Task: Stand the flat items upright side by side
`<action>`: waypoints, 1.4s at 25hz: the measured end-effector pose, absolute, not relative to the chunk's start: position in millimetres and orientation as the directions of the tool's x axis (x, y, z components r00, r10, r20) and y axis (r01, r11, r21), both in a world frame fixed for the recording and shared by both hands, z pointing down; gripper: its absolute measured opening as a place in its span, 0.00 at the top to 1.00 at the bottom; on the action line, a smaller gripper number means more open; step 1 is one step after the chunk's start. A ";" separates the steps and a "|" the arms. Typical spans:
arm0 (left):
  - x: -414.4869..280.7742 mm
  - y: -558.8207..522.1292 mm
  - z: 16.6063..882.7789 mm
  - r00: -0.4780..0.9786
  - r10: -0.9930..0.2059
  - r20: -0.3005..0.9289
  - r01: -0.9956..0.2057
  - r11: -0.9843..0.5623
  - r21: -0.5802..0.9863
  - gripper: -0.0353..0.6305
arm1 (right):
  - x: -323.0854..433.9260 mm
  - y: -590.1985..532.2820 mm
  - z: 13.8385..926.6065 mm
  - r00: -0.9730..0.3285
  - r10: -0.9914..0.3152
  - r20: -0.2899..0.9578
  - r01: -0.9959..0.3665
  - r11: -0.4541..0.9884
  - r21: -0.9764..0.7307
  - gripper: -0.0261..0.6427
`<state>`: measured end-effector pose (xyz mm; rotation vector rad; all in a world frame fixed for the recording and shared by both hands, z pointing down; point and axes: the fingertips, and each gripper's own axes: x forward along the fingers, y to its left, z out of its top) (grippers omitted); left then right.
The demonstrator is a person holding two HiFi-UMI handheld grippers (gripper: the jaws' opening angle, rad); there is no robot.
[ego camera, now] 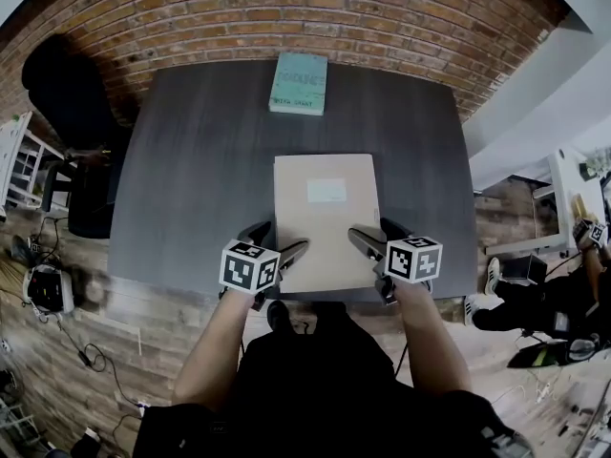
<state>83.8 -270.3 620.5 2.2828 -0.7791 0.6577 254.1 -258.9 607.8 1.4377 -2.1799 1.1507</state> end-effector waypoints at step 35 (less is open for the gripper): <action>81.7 -292.9 623.4 0.705 -0.370 0.605 -0.677 -0.606 0.418 0.31 | 245.3 -263.3 619.5 -0.473 -0.578 0.665 -0.864 0.153 -0.480 0.35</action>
